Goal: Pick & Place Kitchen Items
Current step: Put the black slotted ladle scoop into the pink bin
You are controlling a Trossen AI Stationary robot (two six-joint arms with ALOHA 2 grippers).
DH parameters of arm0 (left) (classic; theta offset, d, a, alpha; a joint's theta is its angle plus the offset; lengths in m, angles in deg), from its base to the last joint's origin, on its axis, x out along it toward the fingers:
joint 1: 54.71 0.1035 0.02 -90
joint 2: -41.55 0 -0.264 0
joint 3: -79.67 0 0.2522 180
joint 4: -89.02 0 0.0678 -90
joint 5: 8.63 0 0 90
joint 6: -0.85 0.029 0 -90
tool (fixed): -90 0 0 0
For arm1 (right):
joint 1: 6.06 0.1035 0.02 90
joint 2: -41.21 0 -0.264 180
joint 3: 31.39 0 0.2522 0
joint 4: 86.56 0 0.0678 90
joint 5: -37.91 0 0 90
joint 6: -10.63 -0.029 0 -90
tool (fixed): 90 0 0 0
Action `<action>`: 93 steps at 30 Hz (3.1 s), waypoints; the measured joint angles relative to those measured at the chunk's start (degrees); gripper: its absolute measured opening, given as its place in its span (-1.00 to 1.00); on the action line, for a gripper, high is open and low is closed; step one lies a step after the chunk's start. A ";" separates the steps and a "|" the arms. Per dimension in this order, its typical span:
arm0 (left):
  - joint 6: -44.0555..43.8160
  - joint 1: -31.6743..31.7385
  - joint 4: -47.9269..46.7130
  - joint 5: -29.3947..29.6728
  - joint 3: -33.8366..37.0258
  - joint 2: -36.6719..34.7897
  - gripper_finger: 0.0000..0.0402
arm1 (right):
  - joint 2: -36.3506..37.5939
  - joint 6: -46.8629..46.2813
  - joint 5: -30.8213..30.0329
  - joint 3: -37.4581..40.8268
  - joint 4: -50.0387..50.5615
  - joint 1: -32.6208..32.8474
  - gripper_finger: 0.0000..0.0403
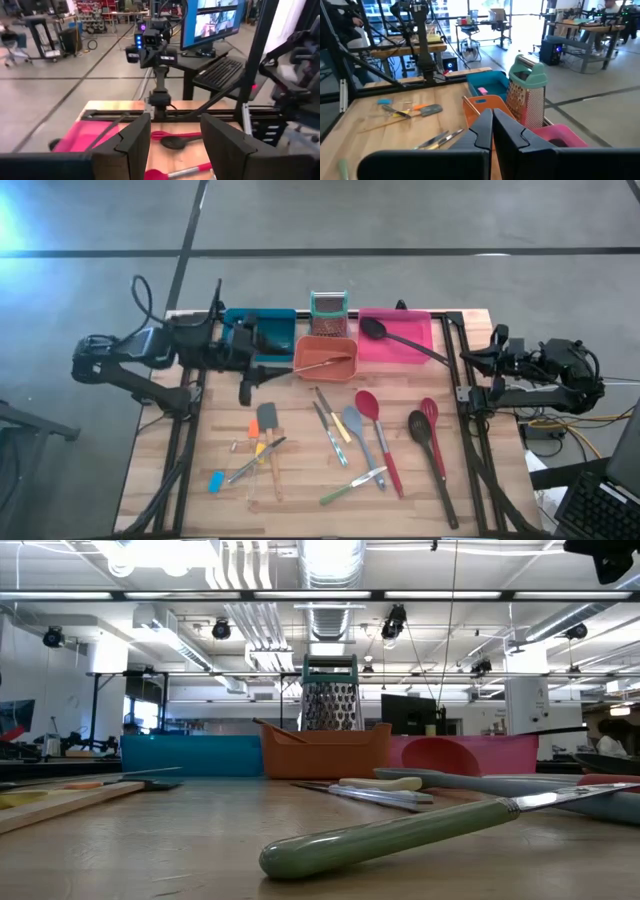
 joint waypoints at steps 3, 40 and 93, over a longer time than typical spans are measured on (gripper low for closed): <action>-2.11 -0.88 4.94 0.09 6.18 -2.88 -0.13 | 0.00 0.00 -0.89 0.00 0.00 0.00 -0.96; 6.09 -1.32 27.83 2.01 48.08 -21.62 -0.18 | -45.74 -13.26 0.68 -26.52 -13.18 0.11 -0.96; 8.08 -1.37 47.40 0.64 78.85 -44.27 -0.18 | -69.55 -102.60 9.53 -8.67 21.20 44.06 -0.05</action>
